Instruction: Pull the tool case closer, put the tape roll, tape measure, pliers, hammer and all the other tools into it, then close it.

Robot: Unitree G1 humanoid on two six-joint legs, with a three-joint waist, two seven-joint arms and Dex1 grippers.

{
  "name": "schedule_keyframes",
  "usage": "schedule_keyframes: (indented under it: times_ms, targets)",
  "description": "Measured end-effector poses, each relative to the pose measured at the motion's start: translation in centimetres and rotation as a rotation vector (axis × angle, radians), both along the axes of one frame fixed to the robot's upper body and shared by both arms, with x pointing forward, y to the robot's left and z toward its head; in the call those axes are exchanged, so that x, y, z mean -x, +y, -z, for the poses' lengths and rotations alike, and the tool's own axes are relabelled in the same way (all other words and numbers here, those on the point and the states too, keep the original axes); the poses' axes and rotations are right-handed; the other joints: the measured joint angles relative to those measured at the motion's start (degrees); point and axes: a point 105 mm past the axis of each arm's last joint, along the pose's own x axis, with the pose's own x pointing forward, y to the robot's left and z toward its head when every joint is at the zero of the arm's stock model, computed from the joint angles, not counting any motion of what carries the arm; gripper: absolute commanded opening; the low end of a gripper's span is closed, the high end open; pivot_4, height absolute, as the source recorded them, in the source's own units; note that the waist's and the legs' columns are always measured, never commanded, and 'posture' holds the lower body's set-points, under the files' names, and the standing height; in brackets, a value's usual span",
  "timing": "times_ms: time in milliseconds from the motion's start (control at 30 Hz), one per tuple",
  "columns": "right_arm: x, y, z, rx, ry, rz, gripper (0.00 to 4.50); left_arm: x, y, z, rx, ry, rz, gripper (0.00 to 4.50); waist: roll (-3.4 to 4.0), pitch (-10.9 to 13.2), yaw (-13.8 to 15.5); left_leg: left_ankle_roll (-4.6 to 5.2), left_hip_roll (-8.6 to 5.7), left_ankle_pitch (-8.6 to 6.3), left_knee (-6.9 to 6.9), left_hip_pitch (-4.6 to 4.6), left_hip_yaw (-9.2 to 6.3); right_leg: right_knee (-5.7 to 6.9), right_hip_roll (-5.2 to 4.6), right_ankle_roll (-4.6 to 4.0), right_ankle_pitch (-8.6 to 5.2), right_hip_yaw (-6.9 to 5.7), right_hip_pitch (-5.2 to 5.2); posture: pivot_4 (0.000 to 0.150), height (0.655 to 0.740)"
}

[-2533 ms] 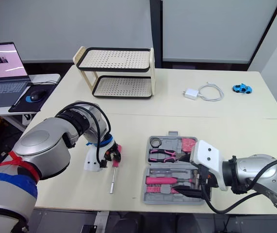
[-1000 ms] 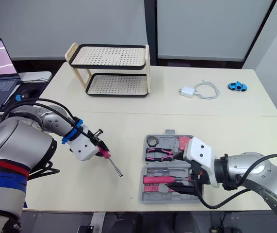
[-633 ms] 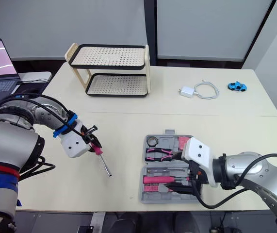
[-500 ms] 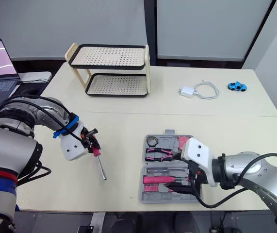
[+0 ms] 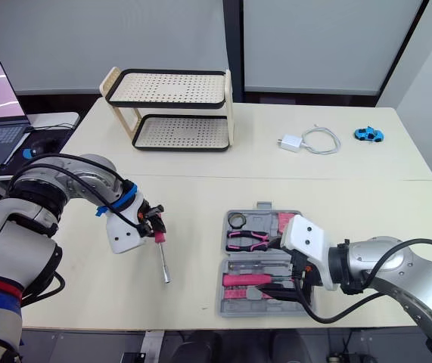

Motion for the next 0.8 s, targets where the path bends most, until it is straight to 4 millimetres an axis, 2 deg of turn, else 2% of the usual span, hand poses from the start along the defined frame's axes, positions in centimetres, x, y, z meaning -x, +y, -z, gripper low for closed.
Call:
schedule_keyframes:
  times_ms: [167, 300, 400, 633, 800]
  targets:
    - [0.0, 0.1, 0.0, -0.006, -0.001, -0.001, 4.5, 0.4, 0.9, -0.3, 0.018, 0.0, -0.064, 0.67, 0.03, 0.0, -0.7, 0.0, 0.0, 0.0, 0.0, 0.0, -0.22, 0.01, 0.01, 0.0, 0.0, -0.06, 0.0, 0.15, 0.74]
    - [0.0, 0.5, 0.0, -0.022, -0.003, -0.009, 4.5, 0.7, 0.0, 0.2, 0.089, 0.035, -0.138, 0.67, 0.05, 0.0, -0.7, 0.0, 0.0, 0.0, 0.0, 0.0, -0.29, 0.0, 0.01, 0.0, 0.0, -0.07, 0.01, 0.15, 0.74]
    - [-0.2, 0.7, 0.0, -0.02, -0.015, -0.004, 4.5, 1.3, 0.1, 0.5, 0.122, 0.07, -0.208, 0.67, 0.06, 0.0, -0.8, 0.0, 0.01, 0.0, 0.0, 0.0, -0.33, 0.01, 0.04, -0.01, 0.0, -0.08, 0.01, 0.15, 0.74]
    - [-0.4, 0.8, 0.0, -0.015, -0.026, 0.001, 4.5, 2.3, 1.4, 0.6, 0.238, 0.139, -0.474, 0.67, 0.11, -0.1, -0.9, 0.0, 0.05, 0.0, -0.01, 0.02, -0.43, 0.03, 0.08, -0.01, 0.0, -0.09, 0.01, 0.15, 0.74]
    - [-0.4, 1.0, 0.0, -0.02, -0.026, -0.004, 4.5, 3.4, 2.6, 0.7, 0.333, 0.213, -0.737, 0.67, 0.16, -0.1, -0.9, 0.0, 0.23, 0.0, -0.01, 0.03, -0.44, 0.04, 0.08, -0.01, -0.01, -0.08, 0.02, 0.15, 0.74]
